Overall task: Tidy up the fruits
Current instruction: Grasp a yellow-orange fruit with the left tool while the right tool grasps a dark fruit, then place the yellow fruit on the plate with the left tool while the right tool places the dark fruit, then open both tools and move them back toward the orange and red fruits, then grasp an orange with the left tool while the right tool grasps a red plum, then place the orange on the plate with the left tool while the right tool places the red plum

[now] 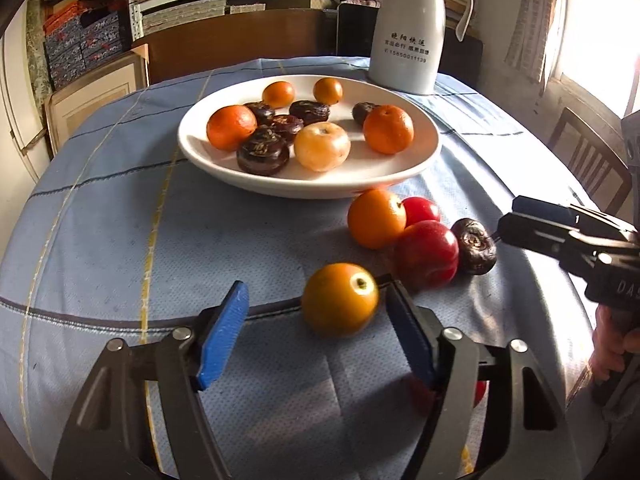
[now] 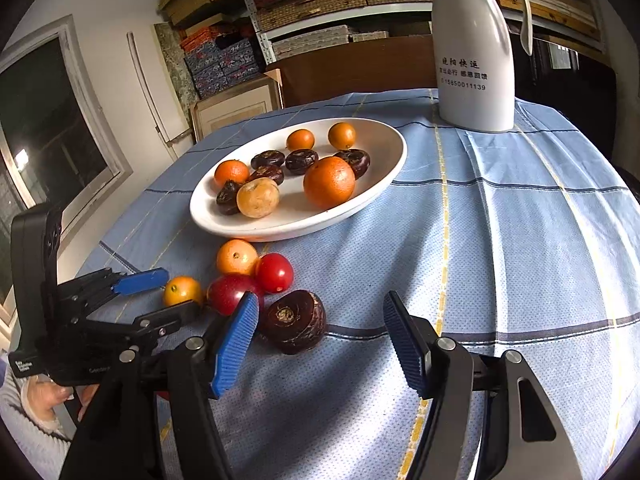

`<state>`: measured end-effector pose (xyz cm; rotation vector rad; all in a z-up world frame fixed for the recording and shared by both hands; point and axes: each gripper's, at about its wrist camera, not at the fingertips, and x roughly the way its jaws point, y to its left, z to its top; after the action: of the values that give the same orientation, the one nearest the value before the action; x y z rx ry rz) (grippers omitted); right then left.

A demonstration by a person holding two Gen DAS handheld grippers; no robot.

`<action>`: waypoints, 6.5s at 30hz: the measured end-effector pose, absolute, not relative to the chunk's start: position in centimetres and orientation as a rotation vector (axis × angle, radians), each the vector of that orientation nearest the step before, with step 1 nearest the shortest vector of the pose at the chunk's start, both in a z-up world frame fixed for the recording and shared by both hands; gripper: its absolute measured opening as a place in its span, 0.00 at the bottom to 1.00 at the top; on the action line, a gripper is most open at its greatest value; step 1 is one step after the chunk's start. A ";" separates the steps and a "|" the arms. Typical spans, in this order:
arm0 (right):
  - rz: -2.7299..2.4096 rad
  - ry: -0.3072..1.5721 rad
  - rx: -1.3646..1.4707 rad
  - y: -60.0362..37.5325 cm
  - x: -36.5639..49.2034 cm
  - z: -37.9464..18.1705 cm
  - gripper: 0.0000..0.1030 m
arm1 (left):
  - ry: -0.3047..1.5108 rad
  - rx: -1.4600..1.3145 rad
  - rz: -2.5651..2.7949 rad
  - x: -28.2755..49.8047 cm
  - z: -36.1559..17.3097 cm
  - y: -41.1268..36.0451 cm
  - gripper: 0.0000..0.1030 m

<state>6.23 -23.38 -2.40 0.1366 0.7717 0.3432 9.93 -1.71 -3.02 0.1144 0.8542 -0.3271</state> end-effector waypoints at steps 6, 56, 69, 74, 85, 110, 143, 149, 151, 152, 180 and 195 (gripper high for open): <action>0.365 0.793 0.079 -22.1 6.2 -2.8 0.58 | 0.858 0.149 -0.356 10.1 -3.2 -2.8 0.60; 0.315 0.712 0.141 -20.1 20.4 1.7 0.43 | 0.779 0.025 -0.287 22.5 1.2 -2.7 0.36; 0.278 0.618 0.158 -22.6 15.7 2.5 0.54 | 0.704 -0.005 -0.250 19.1 2.1 -0.2 0.69; 0.278 0.646 0.218 -24.2 11.8 0.7 0.54 | 0.709 -0.035 -0.228 15.4 1.2 1.2 0.72; 0.275 0.662 0.184 -23.7 7.3 -0.9 0.70 | 0.727 0.035 -0.245 9.9 -0.4 -0.4 0.84; 0.265 0.682 0.251 -24.9 7.6 -1.1 0.73 | 0.809 -0.054 -0.123 11.7 -1.6 3.9 0.91; 0.422 0.835 0.225 -21.1 9.8 -3.4 0.39 | 0.892 0.091 -0.282 10.9 -3.7 -0.6 0.35; 0.464 0.872 0.337 -21.0 11.6 -4.1 0.34 | 0.890 0.069 -0.286 11.3 -3.7 -0.4 0.35; 0.486 0.896 0.407 -21.4 12.3 -4.7 0.34 | 0.892 0.071 -0.291 11.3 -3.7 -0.5 0.35; 0.493 0.905 0.430 -21.6 12.6 -4.8 0.33 | 0.891 0.073 -0.293 11.3 -3.7 -0.5 0.35; 0.412 0.689 0.327 -23.2 8.6 -0.6 0.26 | 0.764 0.049 -0.318 10.1 0.0 -0.6 0.34; 0.352 0.760 0.235 -19.6 20.7 0.1 0.31 | 0.784 0.121 -0.369 19.0 0.2 -6.3 0.34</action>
<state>20.73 -19.63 0.14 0.2354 0.7602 0.3522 19.01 -6.25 0.15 0.1205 0.7840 -0.3693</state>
